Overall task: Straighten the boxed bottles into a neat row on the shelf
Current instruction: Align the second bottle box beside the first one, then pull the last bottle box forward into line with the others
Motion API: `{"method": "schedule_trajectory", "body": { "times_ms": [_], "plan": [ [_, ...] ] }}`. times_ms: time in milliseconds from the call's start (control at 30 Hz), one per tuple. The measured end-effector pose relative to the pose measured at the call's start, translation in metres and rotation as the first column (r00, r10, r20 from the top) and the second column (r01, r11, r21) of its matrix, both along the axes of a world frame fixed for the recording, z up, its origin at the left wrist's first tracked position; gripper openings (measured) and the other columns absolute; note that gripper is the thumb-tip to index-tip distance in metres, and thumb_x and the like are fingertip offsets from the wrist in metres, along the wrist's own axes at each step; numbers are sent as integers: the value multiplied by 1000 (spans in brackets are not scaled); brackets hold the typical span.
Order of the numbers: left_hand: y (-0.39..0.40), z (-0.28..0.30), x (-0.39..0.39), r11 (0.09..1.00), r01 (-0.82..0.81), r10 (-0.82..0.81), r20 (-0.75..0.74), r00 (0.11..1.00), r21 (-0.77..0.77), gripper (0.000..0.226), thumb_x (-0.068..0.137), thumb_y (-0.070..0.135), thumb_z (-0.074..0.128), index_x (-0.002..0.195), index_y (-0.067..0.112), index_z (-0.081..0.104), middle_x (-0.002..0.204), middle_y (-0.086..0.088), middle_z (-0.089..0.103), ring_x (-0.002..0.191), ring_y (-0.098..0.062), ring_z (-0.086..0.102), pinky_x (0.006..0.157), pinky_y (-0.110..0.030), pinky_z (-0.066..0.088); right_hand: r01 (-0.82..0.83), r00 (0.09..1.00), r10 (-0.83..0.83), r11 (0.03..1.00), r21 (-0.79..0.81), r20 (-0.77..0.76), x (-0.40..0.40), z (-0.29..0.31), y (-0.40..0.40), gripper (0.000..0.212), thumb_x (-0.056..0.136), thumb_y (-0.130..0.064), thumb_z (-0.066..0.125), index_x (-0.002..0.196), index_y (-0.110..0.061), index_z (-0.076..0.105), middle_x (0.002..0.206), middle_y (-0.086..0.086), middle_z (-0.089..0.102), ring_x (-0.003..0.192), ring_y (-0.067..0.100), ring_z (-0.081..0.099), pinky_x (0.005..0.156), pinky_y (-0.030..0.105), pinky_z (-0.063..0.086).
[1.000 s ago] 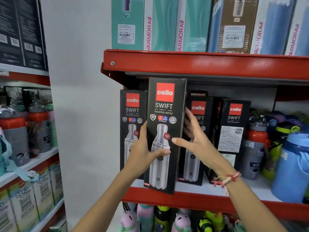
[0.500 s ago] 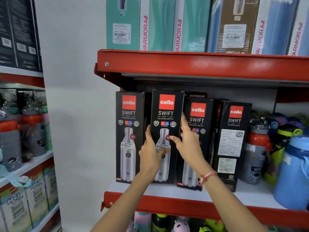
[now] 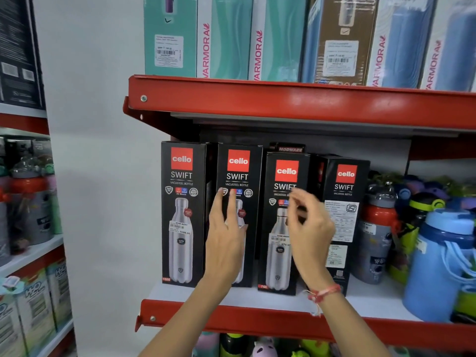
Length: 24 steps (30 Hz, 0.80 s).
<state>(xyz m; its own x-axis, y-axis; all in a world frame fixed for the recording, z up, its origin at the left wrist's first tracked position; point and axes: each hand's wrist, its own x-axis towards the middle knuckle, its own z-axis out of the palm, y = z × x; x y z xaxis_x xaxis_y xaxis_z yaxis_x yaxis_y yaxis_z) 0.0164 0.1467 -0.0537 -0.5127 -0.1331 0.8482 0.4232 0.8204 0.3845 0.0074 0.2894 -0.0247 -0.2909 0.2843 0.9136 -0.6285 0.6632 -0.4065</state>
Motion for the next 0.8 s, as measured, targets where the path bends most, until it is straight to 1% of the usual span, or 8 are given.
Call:
{"method": "schedule_trajectory", "body": {
  "times_ms": [100, 200, 267, 433, 567, 667, 733, 800],
  "plan": [
    [22, 0, 4, 994, 17, -32, -139, 990, -109, 52, 89, 6, 61, 139, 4, 44, 146, -22, 39, 136, -34, 40, 107, -41, 41, 289, 955, -277, 950, -115, 107, -7, -8, 25, 51, 82, -24, 68, 129, -15, 50, 128, 14, 50, 114, 27, 41, 94, 22, 29],
    [51, -3, 5, 977, 136, -151, -87, 985, -161, 41, 87, 1, 62, 127, -1, 55, 131, -19, 55, 120, -32, 55, 97, -42, 50, 426, 811, -345, 902, -74, 472, -14, -15, 43, 102, 69, -33, 79, 149, -14, 19, 147, 23, 26, 129, 40, 27, 100, 54, 35],
    [68, -5, 5, 964, 222, -228, -24, 973, -149, 37, 90, 3, 59, 127, 1, 55, 129, -15, 55, 118, -28, 55, 93, -38, 51, 342, 763, -201, 932, -120, 614, -18, -16, 53, 117, 68, -32, 81, 152, -16, 2, 146, 26, 25, 128, 44, 29, 95, 61, 38],
    [96, -6, 3, 929, 369, -371, 78, 926, 28, 36, 95, 18, 53, 130, 13, 49, 125, -3, 54, 112, -15, 55, 93, -35, 47, 115, 847, 20, 969, -220, 531, -20, -19, 91, 119, 62, -29, 87, 150, -15, 9, 139, 25, 40, 127, 43, 36, 100, 53, 36],
    [112, -6, 3, 891, 434, -450, 134, 883, 133, 49, 91, 25, 62, 135, 13, 45, 130, -3, 51, 119, -14, 52, 100, -36, 45, -161, 846, 268, 953, -258, 461, -6, -12, 130, 114, 55, -34, 90, 144, -30, 20, 132, -2, 54, 123, 19, 49, 102, 41, 40],
    [124, -5, 6, 835, 493, -546, 249, 800, 245, 80, 83, 40, 68, 147, 16, 27, 147, 0, 39, 133, -14, 39, 109, -36, 38, -359, 754, 478, 874, -328, 450, 4, 2, 154, 105, 53, -29, 92, 135, -44, 29, 117, -21, 56, 104, -9, 58, 87, 27, 46],
    [131, -5, 6, 794, 525, -605, 321, 729, 305, 97, 77, 47, 72, 151, 21, 15, 150, 10, 33, 137, -10, 33, 109, -24, 33, -449, 678, 579, 814, -369, 452, 7, 8, 168, 104, 53, -22, 92, 137, -38, 34, 119, -10, 61, 104, -1, 61, 81, 27, 48],
    [136, -5, 7, 785, 535, -618, 345, 706, 311, 102, 75, 45, 75, 151, 25, 11, 134, 26, 39, 126, -2, 39, 91, 1, 30, -529, 583, 678, 735, -425, 447, 11, 10, 179, 111, 50, -18, 91, 142, -38, 33, 123, 0, 63, 110, 15, 63, 84, 36, 52]
  ]
}}
